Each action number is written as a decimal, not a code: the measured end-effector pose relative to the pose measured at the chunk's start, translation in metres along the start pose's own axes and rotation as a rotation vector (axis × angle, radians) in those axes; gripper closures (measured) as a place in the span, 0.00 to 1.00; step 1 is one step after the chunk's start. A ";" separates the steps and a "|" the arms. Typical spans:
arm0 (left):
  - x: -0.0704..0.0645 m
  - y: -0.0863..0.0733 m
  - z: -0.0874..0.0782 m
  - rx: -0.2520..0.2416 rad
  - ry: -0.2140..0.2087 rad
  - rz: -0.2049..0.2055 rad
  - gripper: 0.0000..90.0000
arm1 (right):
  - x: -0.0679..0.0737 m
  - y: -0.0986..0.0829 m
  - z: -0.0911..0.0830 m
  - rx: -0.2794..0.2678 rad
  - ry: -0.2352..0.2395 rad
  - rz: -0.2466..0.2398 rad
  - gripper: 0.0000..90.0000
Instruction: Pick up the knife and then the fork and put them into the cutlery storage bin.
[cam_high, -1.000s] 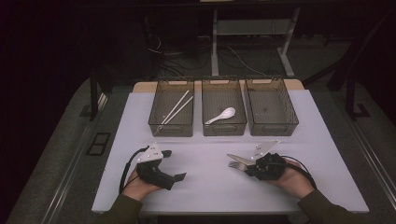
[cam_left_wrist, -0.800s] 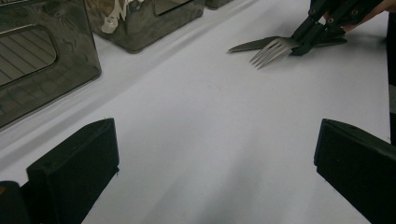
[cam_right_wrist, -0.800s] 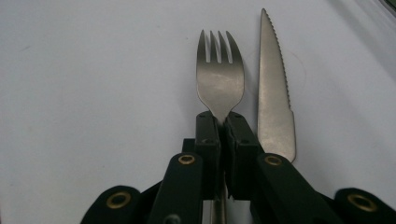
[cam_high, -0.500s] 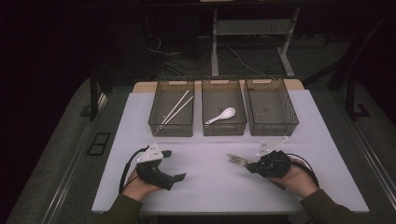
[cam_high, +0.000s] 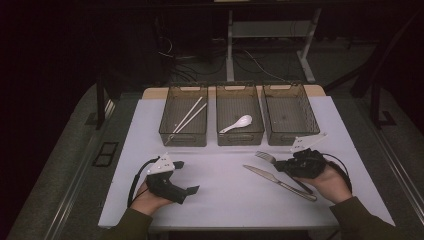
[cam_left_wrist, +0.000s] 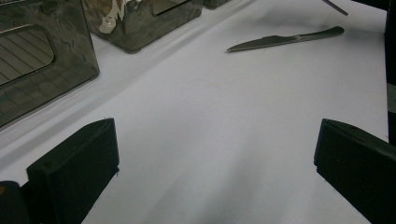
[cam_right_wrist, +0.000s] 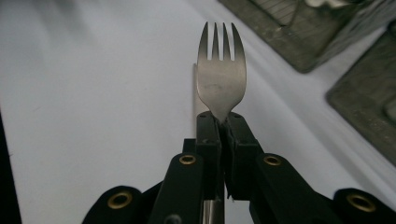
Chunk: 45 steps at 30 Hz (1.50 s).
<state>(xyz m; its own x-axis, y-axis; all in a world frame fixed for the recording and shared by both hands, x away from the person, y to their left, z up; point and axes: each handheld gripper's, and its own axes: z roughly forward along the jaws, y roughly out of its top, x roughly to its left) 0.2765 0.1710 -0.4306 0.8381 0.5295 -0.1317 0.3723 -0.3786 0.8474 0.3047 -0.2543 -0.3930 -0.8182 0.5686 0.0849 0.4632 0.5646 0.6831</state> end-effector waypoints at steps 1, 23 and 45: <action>0.000 0.000 0.000 0.000 0.000 0.000 0.00 | -0.002 0.001 -0.002 -0.003 -0.007 0.011 0.94; 0.000 -0.001 -0.001 -0.001 0.002 0.006 0.00 | -0.043 0.014 -0.026 -0.066 -0.094 0.135 0.94; 0.001 -0.003 -0.003 -0.009 0.001 0.002 0.00 | -0.086 0.056 -0.033 -0.081 -0.200 0.190 0.94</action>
<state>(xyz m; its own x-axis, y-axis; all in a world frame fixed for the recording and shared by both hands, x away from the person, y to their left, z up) 0.2751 0.1750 -0.4317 0.8385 0.5293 -0.1296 0.3671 -0.3728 0.8522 0.3898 -0.2909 -0.3383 -0.6324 0.7707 0.0779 0.5664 0.3914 0.7252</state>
